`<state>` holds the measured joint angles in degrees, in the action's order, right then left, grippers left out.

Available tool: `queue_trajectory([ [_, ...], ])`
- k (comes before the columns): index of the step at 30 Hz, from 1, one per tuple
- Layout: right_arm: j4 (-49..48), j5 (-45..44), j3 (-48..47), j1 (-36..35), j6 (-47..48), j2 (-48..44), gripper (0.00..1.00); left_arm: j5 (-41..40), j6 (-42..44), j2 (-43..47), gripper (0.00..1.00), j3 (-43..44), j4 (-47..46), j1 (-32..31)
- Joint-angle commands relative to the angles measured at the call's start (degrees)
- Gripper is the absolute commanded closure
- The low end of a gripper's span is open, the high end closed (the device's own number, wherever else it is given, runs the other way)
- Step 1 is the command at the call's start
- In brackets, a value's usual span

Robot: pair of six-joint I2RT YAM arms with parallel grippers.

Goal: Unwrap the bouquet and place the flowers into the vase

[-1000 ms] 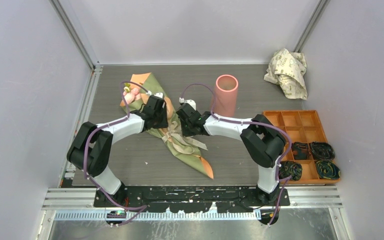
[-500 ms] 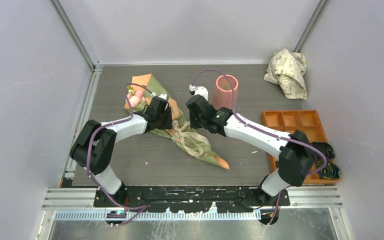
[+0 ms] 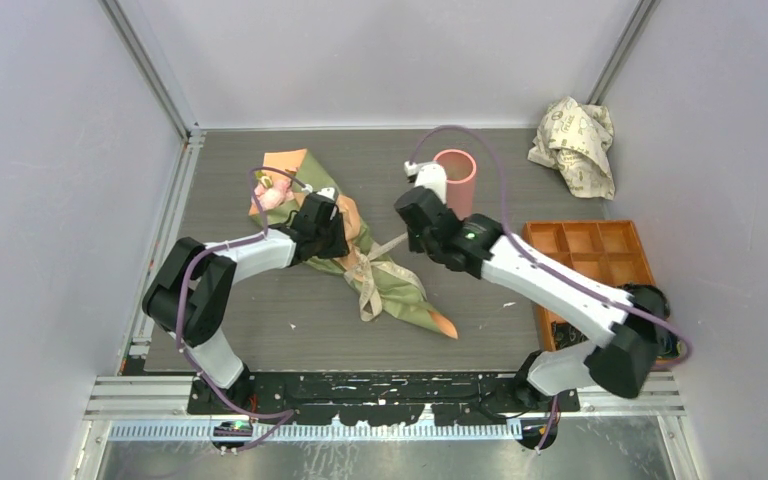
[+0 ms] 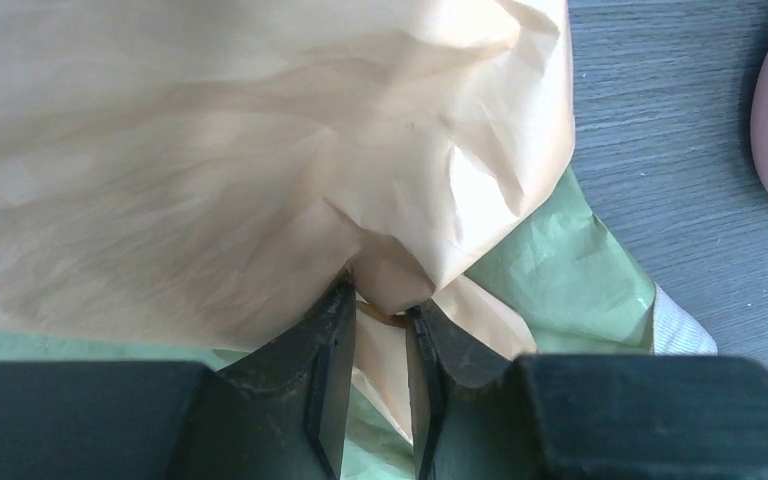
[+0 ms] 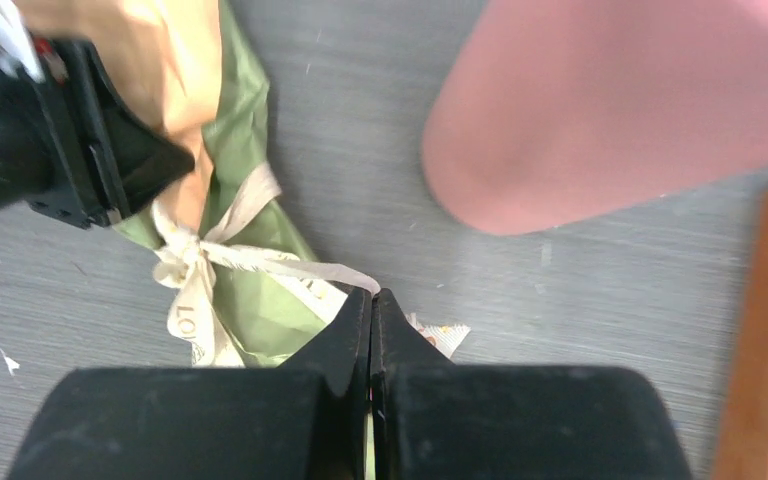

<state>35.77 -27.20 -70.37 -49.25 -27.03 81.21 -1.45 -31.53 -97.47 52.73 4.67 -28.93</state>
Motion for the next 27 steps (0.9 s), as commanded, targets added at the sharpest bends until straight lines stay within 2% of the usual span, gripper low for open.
queue_trajectory([
  [1,5.7,-14.92,-8.37,0.23,4.77,-13.84,0.99,-4.46,0.9,-5.62,0.73,-3.79,8.41,0.99],
  [8,10.78,-21.53,-11.89,0.21,5.1,-23.59,0.99,-4.23,0.55,-6.47,0.73,-3.25,8.43,0.99],
  [17,13.51,-22.09,-8.87,0.23,2.29,-23.2,0.96,-5.54,0.67,-4.43,0.73,-3.94,9.75,0.98],
  [20,13.04,-16.74,-7.81,0.22,1.03,-23.05,0.99,-6.8,0.91,-3.54,0.73,-4.2,10.55,1.04],
  [23,10.16,-3.81,-6.36,-0.21,0.62,-23.52,0.99,-7.15,0.71,-3.06,0.73,-3.69,11.42,1.04],
  [27,6.88,6.92,-5.55,-4.48,0.14,-22.24,0.99,-7.32,-0.15,-2.78,0.73,-1.11,13.44,1.04],
])
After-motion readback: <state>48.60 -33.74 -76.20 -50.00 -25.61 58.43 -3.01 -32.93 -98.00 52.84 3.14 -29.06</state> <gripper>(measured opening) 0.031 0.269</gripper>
